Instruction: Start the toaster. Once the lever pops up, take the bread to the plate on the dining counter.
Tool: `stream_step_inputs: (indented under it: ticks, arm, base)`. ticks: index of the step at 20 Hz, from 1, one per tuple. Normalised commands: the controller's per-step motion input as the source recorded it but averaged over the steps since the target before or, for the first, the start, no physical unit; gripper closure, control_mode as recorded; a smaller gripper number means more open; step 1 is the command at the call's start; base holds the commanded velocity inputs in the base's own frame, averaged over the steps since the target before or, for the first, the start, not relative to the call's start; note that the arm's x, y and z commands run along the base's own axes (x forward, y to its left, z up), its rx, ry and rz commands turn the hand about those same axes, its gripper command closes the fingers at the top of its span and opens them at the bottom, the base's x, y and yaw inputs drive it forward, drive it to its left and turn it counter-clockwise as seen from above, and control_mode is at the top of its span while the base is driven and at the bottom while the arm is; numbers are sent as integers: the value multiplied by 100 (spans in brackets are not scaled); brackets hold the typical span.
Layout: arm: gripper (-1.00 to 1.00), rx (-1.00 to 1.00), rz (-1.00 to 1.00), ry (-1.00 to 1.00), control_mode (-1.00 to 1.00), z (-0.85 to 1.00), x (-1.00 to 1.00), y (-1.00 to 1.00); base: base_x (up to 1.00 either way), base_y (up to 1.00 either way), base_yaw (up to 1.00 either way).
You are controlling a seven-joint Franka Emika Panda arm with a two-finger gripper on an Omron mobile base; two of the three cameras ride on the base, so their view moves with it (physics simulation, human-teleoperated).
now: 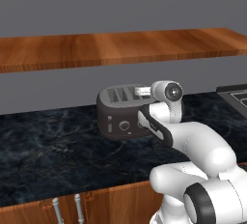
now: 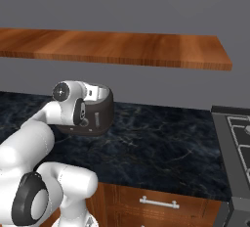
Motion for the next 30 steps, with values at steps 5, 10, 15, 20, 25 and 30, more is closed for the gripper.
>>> stream_step_inputs:
  ticks: [5, 10, 15, 20, 25, 30]
  arm:
    - [-100, 0, 0, 0, -100, 0, 0, 0]
    - [-100, 0, 0, 0, -100, 0, 0, 0]
    - [-100, 0, 0, 0, -100, 0, 0, 0]
    - [-100, 0, 0, 0, -100, 0, 0, 0]
    - [-100, 0, 0, 0, -100, 0, 0, 0]
    - [-100, 0, 0, 0, -100, 0, 0, 0]
  base:
    - [0, 0, 0]
    - [0, 0, 0]
    - [0, 0, 0]
    - [0, 0, 0]
    - [0, 0, 0]
    - [0, 0, 0]
